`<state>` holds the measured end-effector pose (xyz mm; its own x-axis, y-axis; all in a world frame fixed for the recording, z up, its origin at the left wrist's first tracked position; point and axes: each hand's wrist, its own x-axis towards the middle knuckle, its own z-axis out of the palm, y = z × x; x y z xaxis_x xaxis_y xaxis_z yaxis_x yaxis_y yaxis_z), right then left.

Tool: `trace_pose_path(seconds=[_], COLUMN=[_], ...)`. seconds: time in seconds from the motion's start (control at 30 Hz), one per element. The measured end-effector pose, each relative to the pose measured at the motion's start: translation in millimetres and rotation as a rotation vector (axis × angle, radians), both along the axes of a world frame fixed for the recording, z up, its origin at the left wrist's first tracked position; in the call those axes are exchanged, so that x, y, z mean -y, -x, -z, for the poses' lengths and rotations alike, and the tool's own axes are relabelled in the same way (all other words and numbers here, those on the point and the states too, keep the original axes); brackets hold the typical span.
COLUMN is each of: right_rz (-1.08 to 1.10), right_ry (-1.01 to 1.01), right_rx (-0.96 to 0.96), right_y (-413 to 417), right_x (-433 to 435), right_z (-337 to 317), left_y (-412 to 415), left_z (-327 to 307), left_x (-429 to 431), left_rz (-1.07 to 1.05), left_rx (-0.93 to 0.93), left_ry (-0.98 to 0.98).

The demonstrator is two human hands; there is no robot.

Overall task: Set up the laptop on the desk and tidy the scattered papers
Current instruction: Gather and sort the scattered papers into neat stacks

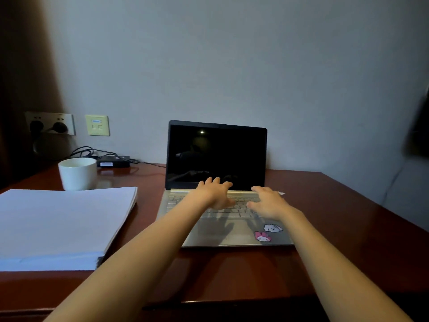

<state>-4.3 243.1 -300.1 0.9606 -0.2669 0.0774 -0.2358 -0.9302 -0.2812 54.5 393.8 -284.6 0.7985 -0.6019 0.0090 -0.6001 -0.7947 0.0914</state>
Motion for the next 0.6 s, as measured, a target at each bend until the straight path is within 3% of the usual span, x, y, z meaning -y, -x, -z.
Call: trace_pose_path(seconds=[0.6], right_rz=[0.180], right_ry=[0.014], right_rx=[-0.062], right_y=[-9.4], right_x=[104.3], right_z=[11.9], left_y=[-14.5], left_z=[5.3], left_x=[110.5], left_rz=[0.163], left_rx=[0.011], left_ry=[-0.051])
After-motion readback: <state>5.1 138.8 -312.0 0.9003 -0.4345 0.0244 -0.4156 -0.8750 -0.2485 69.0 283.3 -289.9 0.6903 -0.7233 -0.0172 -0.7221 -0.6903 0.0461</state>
